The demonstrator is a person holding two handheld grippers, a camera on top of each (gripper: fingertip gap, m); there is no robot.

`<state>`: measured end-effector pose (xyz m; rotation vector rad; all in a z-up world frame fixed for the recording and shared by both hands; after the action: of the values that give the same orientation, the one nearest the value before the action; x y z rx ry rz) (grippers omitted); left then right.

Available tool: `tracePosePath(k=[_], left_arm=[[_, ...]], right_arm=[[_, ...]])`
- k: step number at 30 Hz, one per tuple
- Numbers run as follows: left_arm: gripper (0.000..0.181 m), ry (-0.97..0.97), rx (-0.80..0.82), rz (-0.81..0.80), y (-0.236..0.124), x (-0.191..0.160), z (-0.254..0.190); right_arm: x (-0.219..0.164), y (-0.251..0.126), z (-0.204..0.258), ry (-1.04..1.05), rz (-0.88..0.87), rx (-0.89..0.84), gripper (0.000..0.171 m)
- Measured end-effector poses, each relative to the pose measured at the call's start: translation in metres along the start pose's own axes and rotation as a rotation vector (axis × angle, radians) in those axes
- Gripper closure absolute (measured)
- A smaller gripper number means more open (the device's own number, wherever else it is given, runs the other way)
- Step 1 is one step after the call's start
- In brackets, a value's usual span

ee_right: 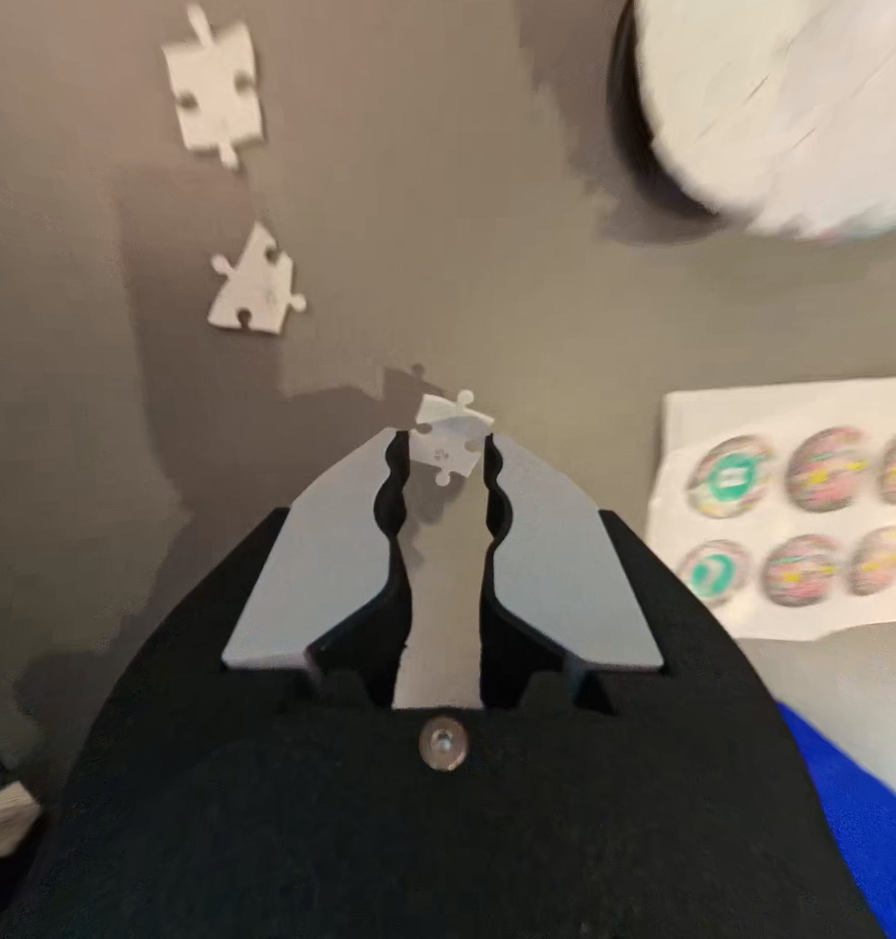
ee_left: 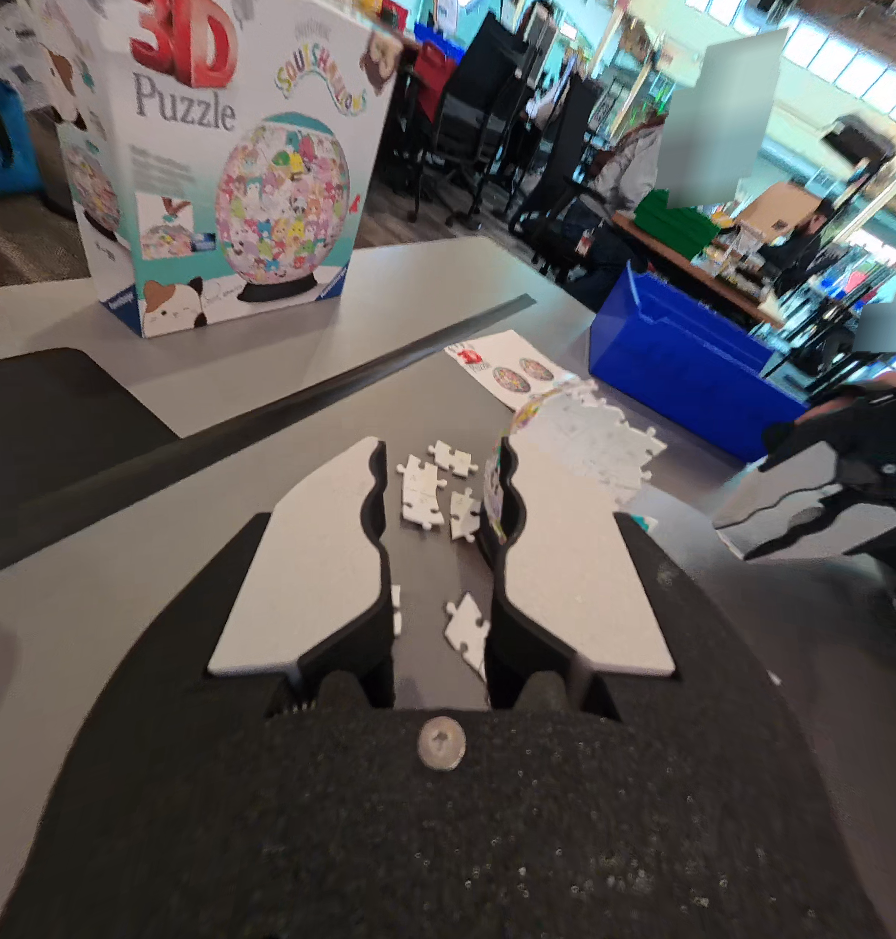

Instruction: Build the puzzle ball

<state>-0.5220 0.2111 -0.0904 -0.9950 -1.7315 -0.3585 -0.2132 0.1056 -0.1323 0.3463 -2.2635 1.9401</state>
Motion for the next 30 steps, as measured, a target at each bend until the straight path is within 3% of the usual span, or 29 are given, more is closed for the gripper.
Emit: tracePosePath(k=[3, 5, 8, 12, 18, 23, 30], left_arm=[[0.139, 0.078, 0.076, 0.145, -0.004, -0.014, -0.007], [0.14, 0.132, 0.117, 0.202, -0.01, -0.026, -0.014], [0.141, 0.193, 0.146, 0.201, -0.023, -0.041, -0.023], [0.142, 0.241, 0.105, 0.116, -0.03, -0.05, -0.027], [0.142, 0.258, 0.012, 0.148, -0.012, -0.057, -0.018], [0.139, 0.36, -0.107, 0.194, -0.001, -0.058, -0.021], [0.149, 0.461, -0.197, 0.364, 0.014, -0.07, -0.022]], right_arm=[[-0.018, 0.026, 0.011, 0.07, 0.024, 0.018, 0.143], [-0.013, 0.02, 0.011, 0.134, -0.058, 0.021, 0.142], [-0.014, 0.009, 0.008, 0.175, -0.076, -0.035, 0.132], [-0.012, -0.022, 0.006, 0.256, -0.279, -0.141, 0.122], [-0.028, -0.039, -0.002, 0.38, -0.494, -0.335, 0.128], [-0.012, -0.047, -0.042, 0.376, -0.528, -0.363, 0.129], [0.03, -0.056, -0.107, 0.266, -0.595, -0.332, 0.127]])
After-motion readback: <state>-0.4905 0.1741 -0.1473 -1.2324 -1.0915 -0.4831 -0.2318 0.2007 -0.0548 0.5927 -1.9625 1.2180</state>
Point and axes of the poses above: each gripper's, where its closed fingertips meet, y out along the fingers, x out of its top, z = x × y across the jaws, the point moved 6 cm from there along -y, back along the fingers, and after that the axes turned 4 degrees about -x, right-handed, at the moved point
